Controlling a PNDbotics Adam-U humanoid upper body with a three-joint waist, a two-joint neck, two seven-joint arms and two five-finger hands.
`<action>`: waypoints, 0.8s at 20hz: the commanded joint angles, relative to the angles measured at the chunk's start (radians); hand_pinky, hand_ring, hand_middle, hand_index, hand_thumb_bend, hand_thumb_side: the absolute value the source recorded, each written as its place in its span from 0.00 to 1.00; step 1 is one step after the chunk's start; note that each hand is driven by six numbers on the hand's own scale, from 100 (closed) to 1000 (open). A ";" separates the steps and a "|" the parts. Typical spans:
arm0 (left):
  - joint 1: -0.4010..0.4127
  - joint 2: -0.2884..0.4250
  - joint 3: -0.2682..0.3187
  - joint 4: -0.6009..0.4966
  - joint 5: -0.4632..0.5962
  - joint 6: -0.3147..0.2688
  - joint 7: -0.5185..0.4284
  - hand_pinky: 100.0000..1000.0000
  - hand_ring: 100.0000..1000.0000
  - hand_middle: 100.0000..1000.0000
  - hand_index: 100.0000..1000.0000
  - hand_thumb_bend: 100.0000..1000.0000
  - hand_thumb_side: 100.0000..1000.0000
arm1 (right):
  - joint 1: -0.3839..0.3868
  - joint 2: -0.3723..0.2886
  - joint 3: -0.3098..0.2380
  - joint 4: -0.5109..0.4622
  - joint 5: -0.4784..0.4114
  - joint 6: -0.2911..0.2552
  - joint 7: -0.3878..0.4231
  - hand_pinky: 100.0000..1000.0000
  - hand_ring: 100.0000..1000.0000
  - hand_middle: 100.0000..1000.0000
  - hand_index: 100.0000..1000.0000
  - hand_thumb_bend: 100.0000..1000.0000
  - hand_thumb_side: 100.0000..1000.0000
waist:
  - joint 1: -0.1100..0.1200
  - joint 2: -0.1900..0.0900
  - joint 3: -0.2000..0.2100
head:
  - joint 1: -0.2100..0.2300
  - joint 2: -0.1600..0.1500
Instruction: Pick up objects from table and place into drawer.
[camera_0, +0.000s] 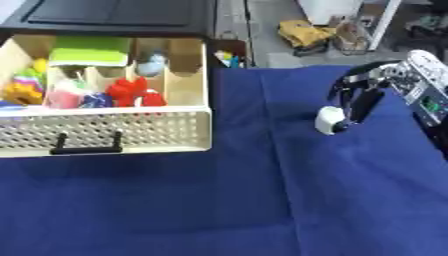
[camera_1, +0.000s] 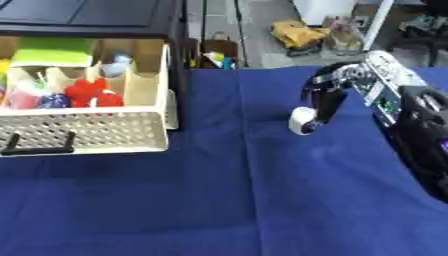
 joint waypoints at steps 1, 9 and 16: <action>-0.014 0.010 -0.001 -0.013 0.002 0.000 -0.005 0.39 0.61 0.64 0.79 0.51 1.00 | -0.015 -0.014 -0.009 0.012 0.020 -0.006 -0.008 0.68 0.83 0.60 0.87 0.51 0.23 | 0.004 -0.015 0.001 | -0.005 -0.012; -0.014 0.006 -0.003 -0.013 0.002 0.000 -0.008 0.38 0.61 0.64 0.79 0.50 1.00 | -0.016 -0.001 -0.011 0.043 0.039 -0.016 -0.035 0.68 0.83 0.59 0.86 0.49 0.24 | 0.006 -0.010 0.005 | -0.014 -0.014; -0.016 0.004 -0.004 -0.013 0.003 0.000 -0.012 0.38 0.61 0.64 0.79 0.50 1.00 | -0.015 0.005 -0.012 0.051 0.044 -0.006 -0.088 0.64 0.80 0.54 0.80 0.48 0.24 | 0.006 -0.008 0.010 | -0.016 -0.014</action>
